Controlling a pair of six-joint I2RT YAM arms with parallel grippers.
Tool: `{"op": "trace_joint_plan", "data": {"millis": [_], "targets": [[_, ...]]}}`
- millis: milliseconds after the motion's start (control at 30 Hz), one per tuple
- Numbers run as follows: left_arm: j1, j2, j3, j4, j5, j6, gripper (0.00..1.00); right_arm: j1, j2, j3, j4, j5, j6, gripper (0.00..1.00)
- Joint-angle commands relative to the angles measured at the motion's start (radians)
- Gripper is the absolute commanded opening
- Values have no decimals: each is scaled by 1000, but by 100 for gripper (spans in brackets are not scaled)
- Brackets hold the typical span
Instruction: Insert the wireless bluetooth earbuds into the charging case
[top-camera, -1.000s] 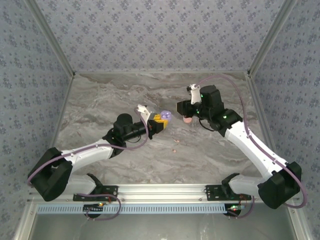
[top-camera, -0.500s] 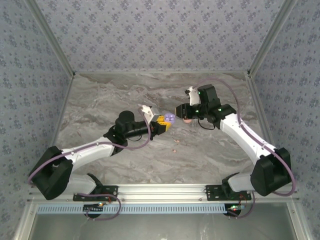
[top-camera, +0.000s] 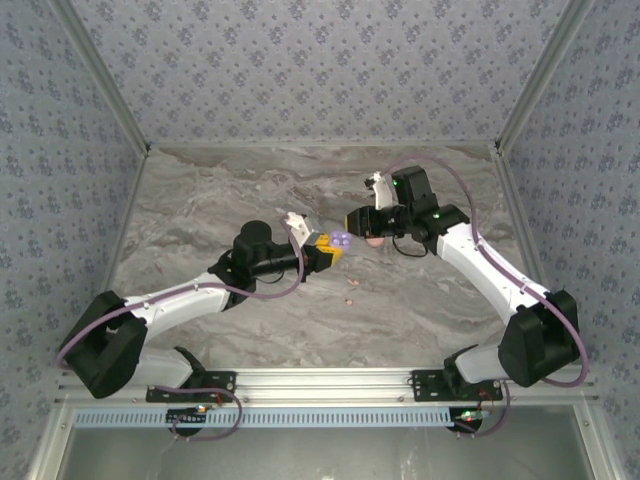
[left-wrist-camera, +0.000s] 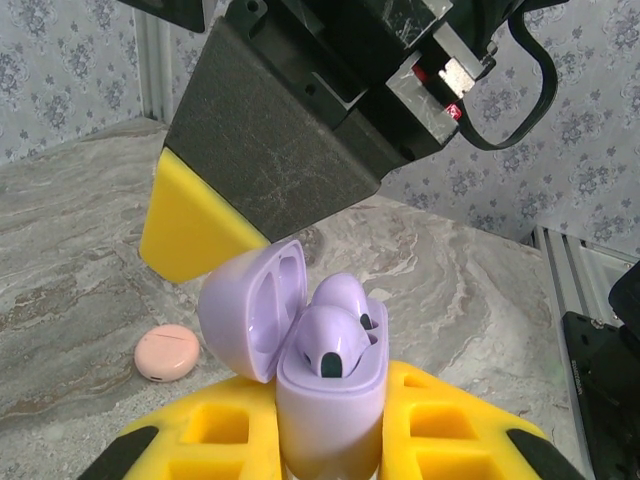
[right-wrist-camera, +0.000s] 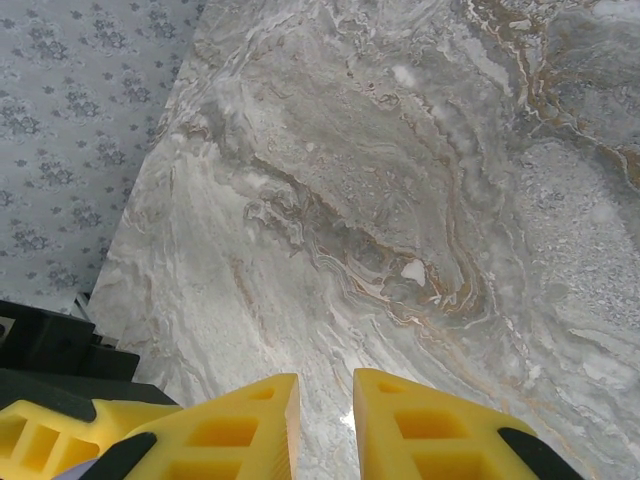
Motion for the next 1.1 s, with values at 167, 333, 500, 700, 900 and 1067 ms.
{"op": "trace_joint_plan", "data": {"millis": [167, 333, 500, 700, 900, 1067], "targets": [[-7, 8, 31, -22, -104, -4, 19, 29, -18, 39, -34, -57, -36, 25], [-7, 9, 29, -20, -149, -21, 19, 37, -20, 45, -54, -58, -53, 25], [-6, 10, 29, -20, -173, -28, 19, 47, -22, 49, -63, -70, -68, 25], [-6, 6, 30, -19, -179, -32, 19, 60, -11, 51, -88, -80, -91, 26], [-5, -2, 28, -19, -216, -38, 19, 74, -6, 90, -116, -94, -112, 26], [-4, -7, 29, -20, -231, -45, 19, 83, 3, 96, -142, -100, -132, 26]]}}
